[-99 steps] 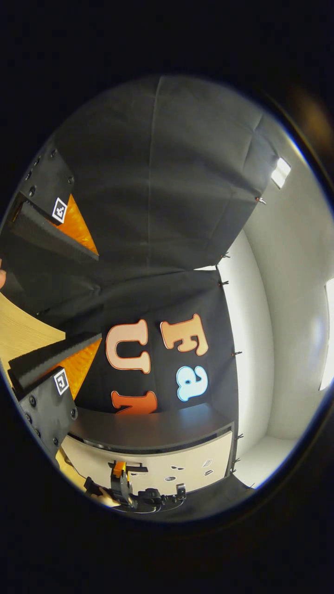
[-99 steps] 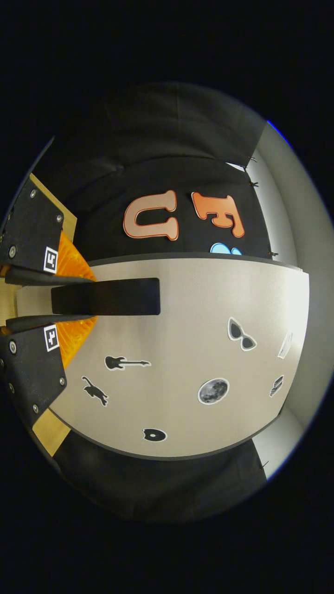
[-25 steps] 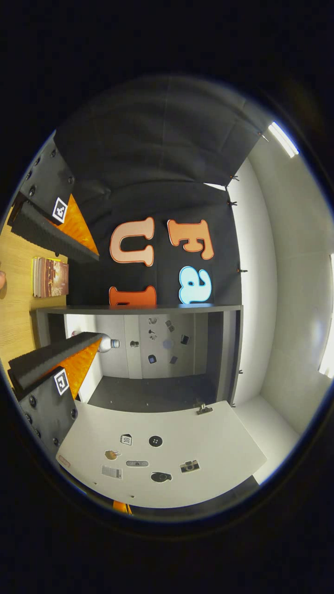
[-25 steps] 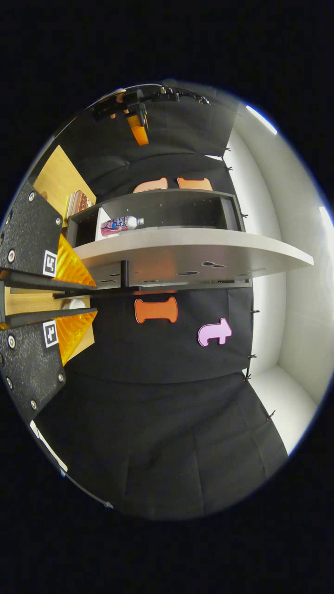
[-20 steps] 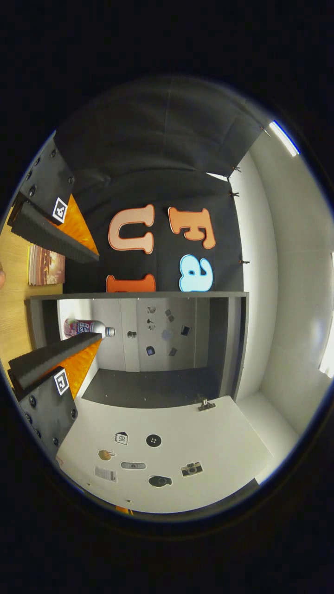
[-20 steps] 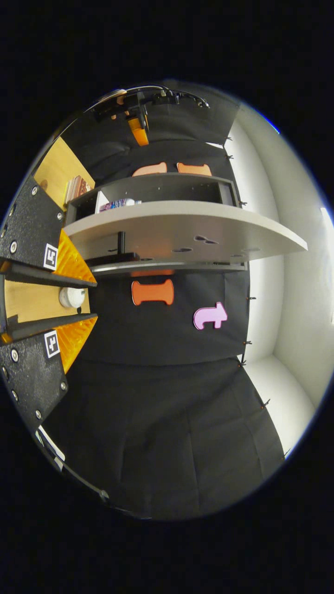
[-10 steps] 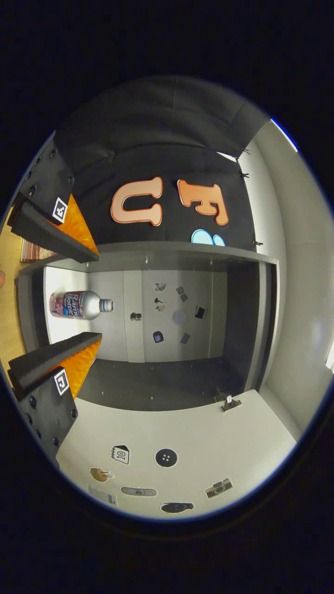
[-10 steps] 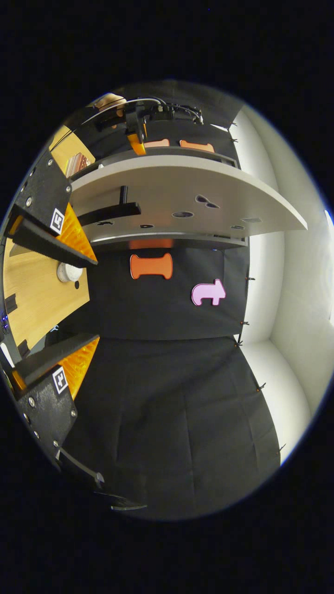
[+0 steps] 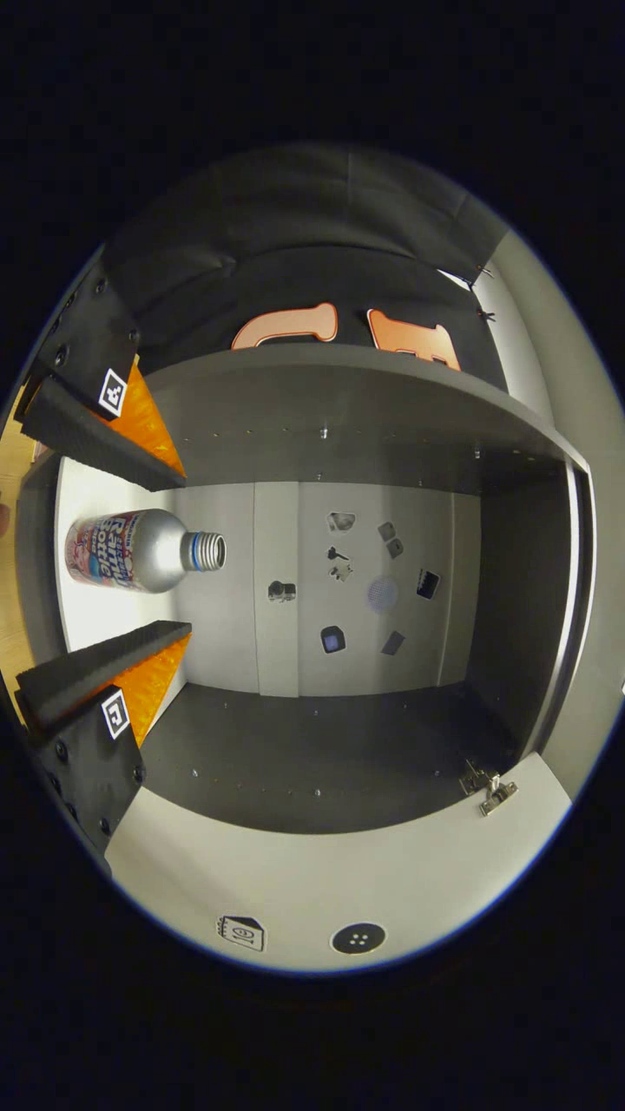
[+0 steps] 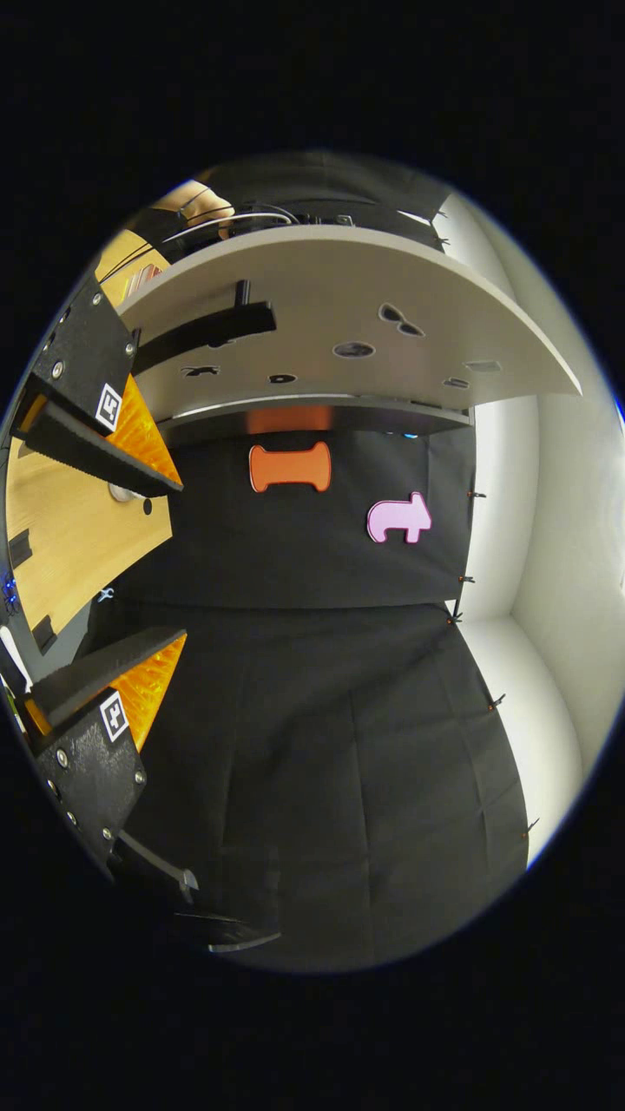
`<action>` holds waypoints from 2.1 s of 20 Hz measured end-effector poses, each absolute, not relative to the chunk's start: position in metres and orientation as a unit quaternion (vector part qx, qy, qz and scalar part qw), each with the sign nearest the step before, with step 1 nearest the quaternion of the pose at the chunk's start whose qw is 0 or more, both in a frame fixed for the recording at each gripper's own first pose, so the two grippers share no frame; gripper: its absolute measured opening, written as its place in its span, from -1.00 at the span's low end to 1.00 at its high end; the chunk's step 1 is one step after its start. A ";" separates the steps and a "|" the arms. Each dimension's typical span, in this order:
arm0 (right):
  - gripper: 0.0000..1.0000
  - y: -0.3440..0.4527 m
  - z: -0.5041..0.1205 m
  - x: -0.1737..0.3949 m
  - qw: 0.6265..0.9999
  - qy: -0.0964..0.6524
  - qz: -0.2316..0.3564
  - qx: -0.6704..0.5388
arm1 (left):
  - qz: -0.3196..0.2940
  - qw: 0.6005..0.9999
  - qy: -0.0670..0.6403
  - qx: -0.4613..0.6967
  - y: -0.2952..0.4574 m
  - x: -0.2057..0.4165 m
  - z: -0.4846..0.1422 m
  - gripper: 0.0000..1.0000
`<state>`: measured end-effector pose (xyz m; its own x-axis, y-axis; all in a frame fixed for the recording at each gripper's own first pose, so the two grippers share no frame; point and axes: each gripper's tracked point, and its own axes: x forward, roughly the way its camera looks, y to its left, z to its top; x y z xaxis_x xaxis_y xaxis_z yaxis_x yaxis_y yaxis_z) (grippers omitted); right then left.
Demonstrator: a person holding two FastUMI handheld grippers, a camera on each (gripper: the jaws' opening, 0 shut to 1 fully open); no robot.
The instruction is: Open the cabinet door with the right hand, grasp the bottle in the cabinet with the left hand and place it on the coaster, then close the cabinet door with the right hand.
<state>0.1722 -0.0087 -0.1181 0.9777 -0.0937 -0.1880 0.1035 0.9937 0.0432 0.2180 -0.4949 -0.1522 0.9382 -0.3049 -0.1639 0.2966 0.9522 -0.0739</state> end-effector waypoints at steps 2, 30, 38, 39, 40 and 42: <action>0.86 -0.016 -0.122 0.175 0.993 0.097 -0.057 0.024 | -0.154 0.983 0.092 -0.023 -0.501 0.232 -0.163 0.92; 0.86 -0.016 -0.142 0.174 0.993 0.109 -0.040 0.028 | -0.161 0.978 0.112 -0.068 -0.435 0.168 -0.155 0.70; 0.86 0.008 -0.143 0.164 0.994 0.109 -0.016 0.023 | -0.124 0.984 0.119 -0.051 -0.346 0.113 -0.173 0.73; 0.86 0.011 -0.143 0.165 0.994 0.109 -0.013 0.023 | -0.119 0.984 0.119 -0.051 -0.336 0.107 -0.178 0.69; 0.86 0.015 -0.143 0.165 0.994 0.109 -0.010 0.021 | -0.115 0.985 0.117 -0.051 -0.330 0.100 -0.184 0.70; 0.96 0.021 -0.142 0.166 0.994 0.107 -0.004 0.016 | -0.109 0.986 0.121 -0.045 -0.316 0.089 -0.198 0.73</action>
